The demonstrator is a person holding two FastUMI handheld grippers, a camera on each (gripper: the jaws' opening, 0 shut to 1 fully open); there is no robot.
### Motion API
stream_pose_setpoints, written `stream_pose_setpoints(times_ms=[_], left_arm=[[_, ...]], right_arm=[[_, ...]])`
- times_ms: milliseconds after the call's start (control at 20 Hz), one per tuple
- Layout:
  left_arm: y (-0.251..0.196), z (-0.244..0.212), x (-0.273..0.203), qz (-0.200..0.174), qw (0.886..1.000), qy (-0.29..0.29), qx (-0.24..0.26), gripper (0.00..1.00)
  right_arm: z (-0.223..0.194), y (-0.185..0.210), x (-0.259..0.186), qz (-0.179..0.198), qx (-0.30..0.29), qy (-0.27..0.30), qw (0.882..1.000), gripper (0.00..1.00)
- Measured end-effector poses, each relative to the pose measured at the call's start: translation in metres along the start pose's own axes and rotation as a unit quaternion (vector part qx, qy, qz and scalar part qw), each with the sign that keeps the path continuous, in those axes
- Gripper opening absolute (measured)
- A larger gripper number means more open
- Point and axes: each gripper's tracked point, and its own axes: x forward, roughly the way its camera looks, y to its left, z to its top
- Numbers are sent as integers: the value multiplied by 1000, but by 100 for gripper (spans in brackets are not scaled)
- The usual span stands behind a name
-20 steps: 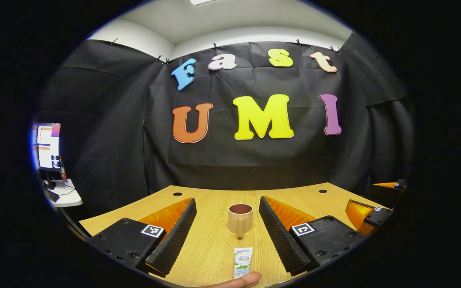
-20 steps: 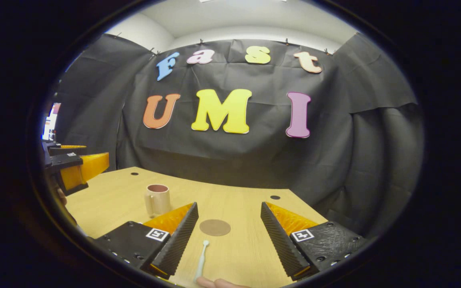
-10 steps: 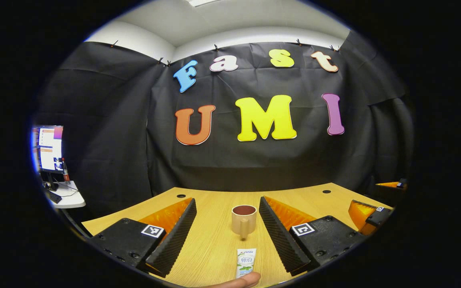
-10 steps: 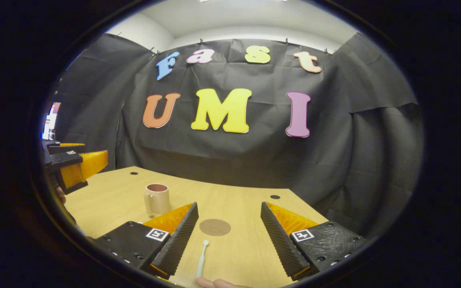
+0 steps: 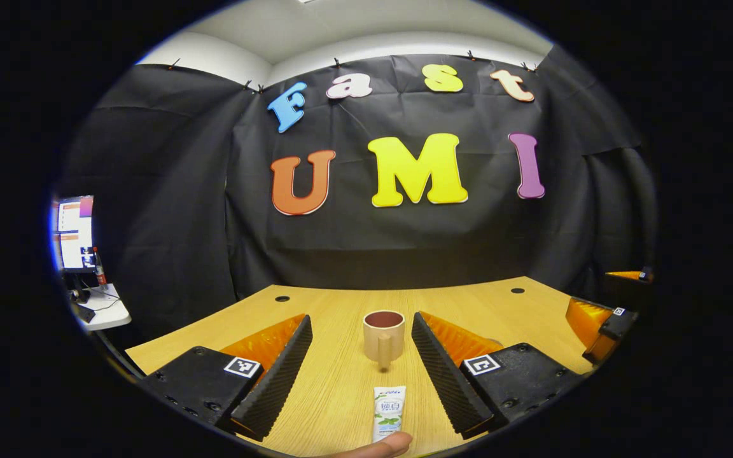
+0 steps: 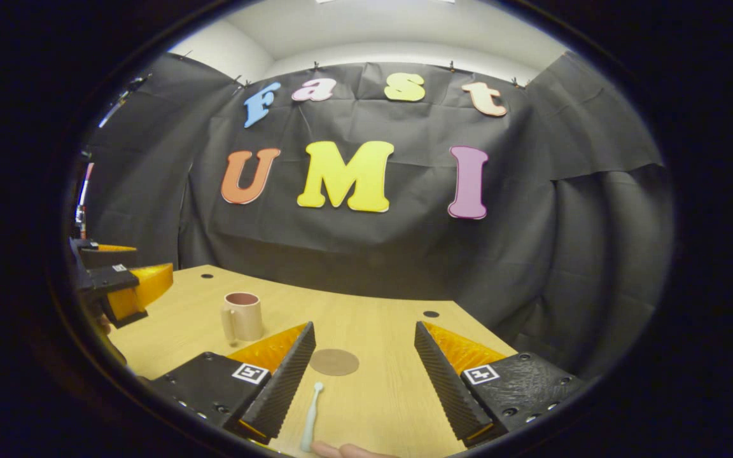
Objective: Put the toothbrush and toothpaste on the desktop into the cup, then pick up the cup and place it on the coaster on the desktop.
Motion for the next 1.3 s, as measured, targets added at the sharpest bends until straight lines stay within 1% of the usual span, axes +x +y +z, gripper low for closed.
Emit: stream_pose_setpoints(times_ms=[150, 250, 350, 450, 500, 650, 750, 850, 900, 950, 1000, 1050, 1100, 1150, 1250, 1300], left_arm=[[-22, -29, 4, -33, 998, 47, 16, 100], [-21, -57, 4, -34, 996, 87, 10, 100], [-24, -97, 2, -36, 987, 156, -15, 100], [-32, -118, -3, -45, 978, 199, -39, 100], [-32, -121, -6, -43, 976, 210, -41, 100], [-30, -135, -9, -38, 972, 231, -24, 100], [-38, -147, -16, -51, 966, 253, -28, 100], [-46, -164, -21, -63, 958, 279, -36, 100], [-46, -173, -24, -61, 952, 298, -36, 100], [-45, -179, -26, -59, 949, 308, -38, 98], [-45, -181, -25, -57, 948, 312, -41, 100], [-42, -183, -25, -51, 946, 317, -41, 91], [-42, -181, -25, -48, 947, 314, -40, 87], [-40, -183, -24, -45, 947, 316, -40, 81], [-41, -183, -24, -47, 947, 315, -35, 65], [-38, -182, -24, -44, 947, 317, -40, 63]], right_arm=[[1, 4, -2, 4, -3, -2, 1000, 95], [1, 7, -3, 6, -8, -5, 1000, 95], [0, 9, -4, 10, -7, -3, 1000, 95], [-2, 10, -4, 14, -3, 1, 1000, 95], [-1, 9, -4, 14, -2, 2, 1000, 95], [-6, 8, -1, 11, -4, 9, 1000, 95], [-10, 9, 1, 15, -1, 16, 1000, 95], [-13, 14, 1, 27, 7, 22, 999, 95], [-14, 15, 3, 29, 9, 25, 999, 95], [-15, 15, 3, 28, 8, 27, 999, 95], [-16, 15, 4, 27, 5, 28, 999, 95], [-17, 15, 4, 27, 4, 29, 999, 95], [-18, 16, 5, 27, 3, 30, 999, 95], [-18, 16, 5, 28, 3, 30, 999, 95], [-20, 15, 6, 27, 4, 32, 999, 95], [-20, 15, 7, 27, 5, 34, 999, 95]])
